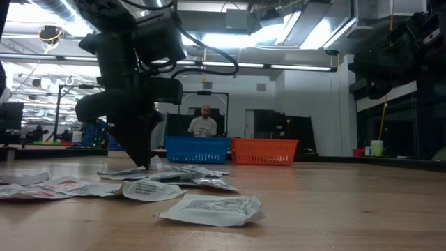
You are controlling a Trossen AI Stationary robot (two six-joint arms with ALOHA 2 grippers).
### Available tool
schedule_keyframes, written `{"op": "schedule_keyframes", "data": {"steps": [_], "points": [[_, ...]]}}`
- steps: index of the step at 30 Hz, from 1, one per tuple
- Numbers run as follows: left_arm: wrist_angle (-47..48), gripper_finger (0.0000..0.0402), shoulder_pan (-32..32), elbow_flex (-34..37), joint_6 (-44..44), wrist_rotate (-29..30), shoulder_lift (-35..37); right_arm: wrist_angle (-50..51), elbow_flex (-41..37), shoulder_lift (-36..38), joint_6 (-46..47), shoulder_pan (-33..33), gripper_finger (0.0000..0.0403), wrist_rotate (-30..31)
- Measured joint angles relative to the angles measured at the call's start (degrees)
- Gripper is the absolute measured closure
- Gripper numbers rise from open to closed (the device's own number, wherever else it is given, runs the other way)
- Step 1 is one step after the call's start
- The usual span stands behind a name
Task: Pick & Place First Aid Supplies
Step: Put the bandage pack into the top orange bin
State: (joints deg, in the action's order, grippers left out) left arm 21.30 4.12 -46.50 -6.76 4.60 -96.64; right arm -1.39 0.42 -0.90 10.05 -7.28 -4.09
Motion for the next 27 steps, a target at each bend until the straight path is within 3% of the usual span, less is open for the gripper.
{"op": "schedule_keyframes", "data": {"steps": [14,27], "points": [[-5.76,0.0400,0.61,0.31,-6.24,-6.46,6.59,0.00,0.01,0.01,0.00,-0.01,0.0303,0.01],[-20.89,0.0400,-1.45,-2.22,-9.15,-9.37,10.20,0.00,0.01,0.00,-0.01,0.01,0.0303,0.00]]}}
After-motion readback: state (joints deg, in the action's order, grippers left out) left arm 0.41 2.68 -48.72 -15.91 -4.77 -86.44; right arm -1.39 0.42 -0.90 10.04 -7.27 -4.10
